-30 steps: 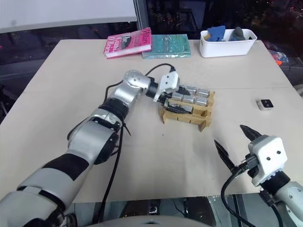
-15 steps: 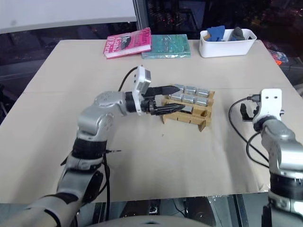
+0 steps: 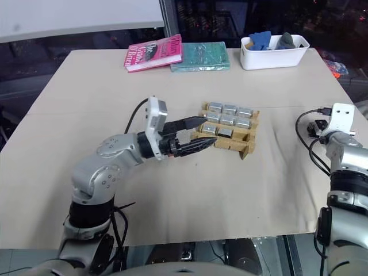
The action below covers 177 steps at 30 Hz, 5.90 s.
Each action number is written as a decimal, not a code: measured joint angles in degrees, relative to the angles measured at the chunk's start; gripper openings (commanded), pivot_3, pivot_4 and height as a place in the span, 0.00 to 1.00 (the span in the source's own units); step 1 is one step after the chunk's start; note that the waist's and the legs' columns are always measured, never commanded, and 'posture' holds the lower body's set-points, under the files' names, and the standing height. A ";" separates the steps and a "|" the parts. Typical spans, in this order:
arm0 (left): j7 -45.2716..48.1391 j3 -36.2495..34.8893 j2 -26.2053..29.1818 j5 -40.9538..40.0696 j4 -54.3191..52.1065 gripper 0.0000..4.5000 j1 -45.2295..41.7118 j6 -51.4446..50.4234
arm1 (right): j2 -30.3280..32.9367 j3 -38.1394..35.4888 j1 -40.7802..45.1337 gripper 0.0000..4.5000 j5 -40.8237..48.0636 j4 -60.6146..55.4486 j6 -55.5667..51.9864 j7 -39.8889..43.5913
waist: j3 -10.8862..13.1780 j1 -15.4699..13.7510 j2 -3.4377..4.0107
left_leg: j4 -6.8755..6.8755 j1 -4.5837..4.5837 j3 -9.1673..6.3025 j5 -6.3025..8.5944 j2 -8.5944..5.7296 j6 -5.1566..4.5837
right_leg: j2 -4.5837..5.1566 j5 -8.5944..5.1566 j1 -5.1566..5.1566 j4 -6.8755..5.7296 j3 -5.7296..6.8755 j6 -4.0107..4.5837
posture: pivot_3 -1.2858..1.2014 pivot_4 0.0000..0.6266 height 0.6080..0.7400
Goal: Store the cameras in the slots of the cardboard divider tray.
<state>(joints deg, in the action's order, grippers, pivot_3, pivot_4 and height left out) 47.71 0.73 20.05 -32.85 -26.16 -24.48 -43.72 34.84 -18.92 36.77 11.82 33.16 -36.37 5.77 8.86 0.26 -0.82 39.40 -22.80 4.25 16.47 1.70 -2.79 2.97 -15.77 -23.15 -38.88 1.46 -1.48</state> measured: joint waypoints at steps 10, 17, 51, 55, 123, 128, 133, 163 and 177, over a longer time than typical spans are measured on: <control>3.49 -0.07 3.66 0.10 4.84 0.82 1.12 7.64 | 1.00 1.15 2.56 1.00 -1.20 7.24 5.42 5.03 | -0.01 0.42 0.02 | 0.00 0.00 0.01 0.00 0.00 0.01 | -0.01 0.00 0.00 0.02 0.01 0.00 | 0.52 0.24 1.00; 3.30 0.05 4.01 0.05 4.98 0.82 1.11 8.35 | 1.25 2.07 3.36 1.00 -2.26 9.53 7.52 6.73 | -0.01 0.46 0.02 | 0.00 0.02 0.02 -0.01 0.02 0.01 | 0.01 0.00 0.00 0.00 -0.01 -0.01 | 0.52 0.24 1.00; 3.13 2.08 4.39 1.97 9.59 0.82 0.52 11.97 | 1.55 3.30 4.97 1.00 -4.45 12.75 10.57 8.51 | 0.00 0.47 0.03 | -0.01 0.01 0.03 -0.01 0.02 0.01 | 0.09 0.00 0.00 0.02 -0.01 -0.01 | 0.52 0.24 1.00; 3.05 2.11 4.46 2.47 10.22 0.82 0.52 12.19 | 1.58 3.30 4.96 1.00 -4.44 12.84 10.76 8.65 | 0.00 0.47 0.03 | -0.01 0.01 0.04 -0.01 0.02 0.01 | 0.10 0.00 0.00 0.02 0.00 -0.01 | 0.52 0.24 1.00; 6.90 6.13 -0.64 -6.03 42.38 0.16 -30.64 -7.61 | -2.36 6.72 -41.06 1.00 11.62 -84.01 -3.82 24.36 | 0.14 -1.59 0.05 | -0.02 -0.08 -0.18 -0.04 -0.19 0.07 | 0.02 -0.02 0.02 0.12 0.32 -0.04 | 0.52 0.24 1.00; 19.40 14.39 -3.74 6.48 56.20 0.16 -36.84 12.18 | -3.91 -6.39 -54.83 1.00 18.33 -88.73 -2.05 27.09 | 0.14 -1.82 0.03 | 0.02 -0.06 -0.16 -0.02 -0.40 0.02 | -0.02 -0.04 0.05 0.12 0.37 -0.09 | 0.52 0.24 1.00; 27.01 17.44 -10.59 16.14 74.82 0.16 -44.75 30.75 | -6.19 -13.33 -63.89 1.00 21.82 -90.78 2.29 27.47 | 0.18 -0.93 -0.04 | 0.01 -0.09 -0.16 0.05 -0.39 -0.09 | -0.12 -0.04 0.01 0.12 0.24 -0.09 | 0.52 0.24 1.00; 23.29 15.07 -18.09 38.74 99.39 0.72 -51.55 57.62 | 2.62 -5.53 -69.13 1.00 23.20 -90.97 14.19 13.56 | 0.22 -0.98 -0.22 | 0.01 -0.14 -0.21 0.14 -0.29 -0.24 | -0.16 -0.05 -0.10 0.11 0.12 -0.11 | 0.52 0.24 1.00; 21.47 -4.70 -3.55 15.69 49.53 0.99 -28.01 21.03 | 5.44 -5.98 -65.03 1.00 31.85 -84.73 8.39 19.10 | 0.16 0.44 -0.11 | 0.02 0.01 -0.37 0.06 -0.18 -0.10 | -0.14 -0.04 -0.11 -0.04 -0.36 -0.10 | 0.52 0.24 1.00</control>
<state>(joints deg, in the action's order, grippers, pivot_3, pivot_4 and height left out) 69.18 -3.97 16.50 -17.16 23.37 -52.50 -22.69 40.28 -24.89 -28.26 43.67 -51.57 -27.98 24.86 9.03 0.70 -0.93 39.42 -22.79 3.88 16.53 1.52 -2.89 2.83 -15.81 -23.26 -38.92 1.10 -1.58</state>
